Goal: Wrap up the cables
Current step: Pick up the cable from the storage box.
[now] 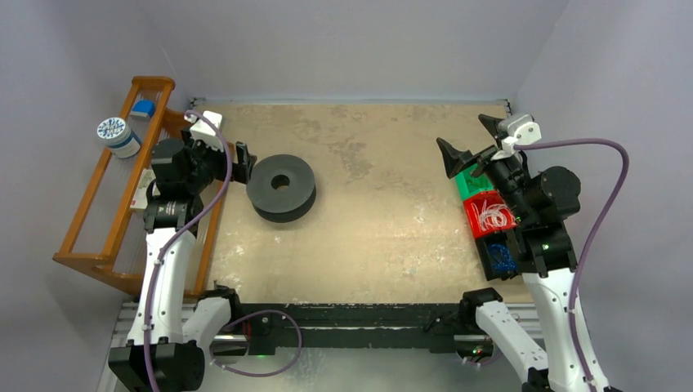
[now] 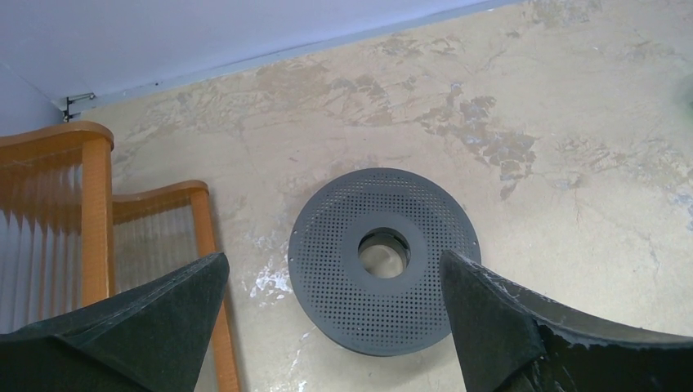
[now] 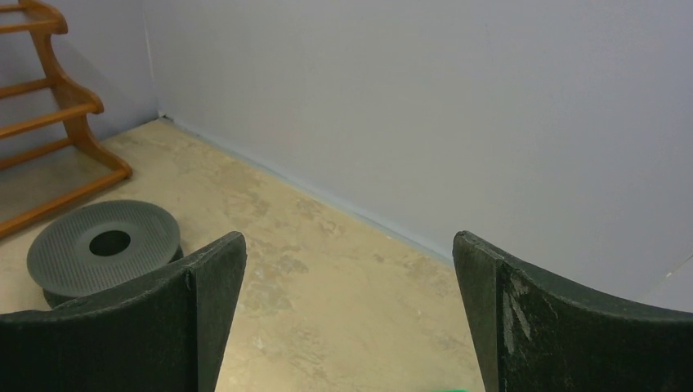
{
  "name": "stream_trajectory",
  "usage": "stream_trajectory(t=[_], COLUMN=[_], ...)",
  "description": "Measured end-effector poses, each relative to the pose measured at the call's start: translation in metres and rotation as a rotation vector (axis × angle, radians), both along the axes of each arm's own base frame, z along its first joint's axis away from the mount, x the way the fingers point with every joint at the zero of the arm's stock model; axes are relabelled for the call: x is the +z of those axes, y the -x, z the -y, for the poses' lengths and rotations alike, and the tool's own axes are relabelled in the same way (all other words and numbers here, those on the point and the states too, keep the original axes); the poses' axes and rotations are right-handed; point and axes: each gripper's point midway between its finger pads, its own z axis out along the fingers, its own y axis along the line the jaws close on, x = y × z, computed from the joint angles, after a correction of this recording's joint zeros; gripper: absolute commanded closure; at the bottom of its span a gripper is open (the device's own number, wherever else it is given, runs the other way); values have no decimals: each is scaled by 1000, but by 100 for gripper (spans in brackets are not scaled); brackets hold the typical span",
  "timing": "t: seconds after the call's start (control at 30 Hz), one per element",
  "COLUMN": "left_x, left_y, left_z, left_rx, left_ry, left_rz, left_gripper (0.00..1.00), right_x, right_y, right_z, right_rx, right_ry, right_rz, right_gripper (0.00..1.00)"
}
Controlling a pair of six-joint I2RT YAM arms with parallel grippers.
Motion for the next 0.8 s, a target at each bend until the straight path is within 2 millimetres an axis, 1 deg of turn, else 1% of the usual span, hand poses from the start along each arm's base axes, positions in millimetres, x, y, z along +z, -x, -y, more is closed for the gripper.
stream_trajectory(t=[0.23, 0.4, 0.57, 0.8], left_x=[-11, -26, -40, -63], left_y=[-10, -18, -33, -46], left_z=[-4, -7, -17, -26], left_rx=[17, 27, 71, 105], left_ry=[-3, -6, -22, -60], left_rz=[-26, -77, -136, -186], left_gripper=[1, 1, 1, 6], right_x=[-11, -18, -36, -67], right_y=[-5, -11, -10, -5], right_z=[-4, -9, -17, -20], right_rx=[20, 45, 97, 126], right_ry=[24, 43, 87, 129], right_rz=[-11, -30, -81, -120], right_gripper=[1, 1, 1, 1])
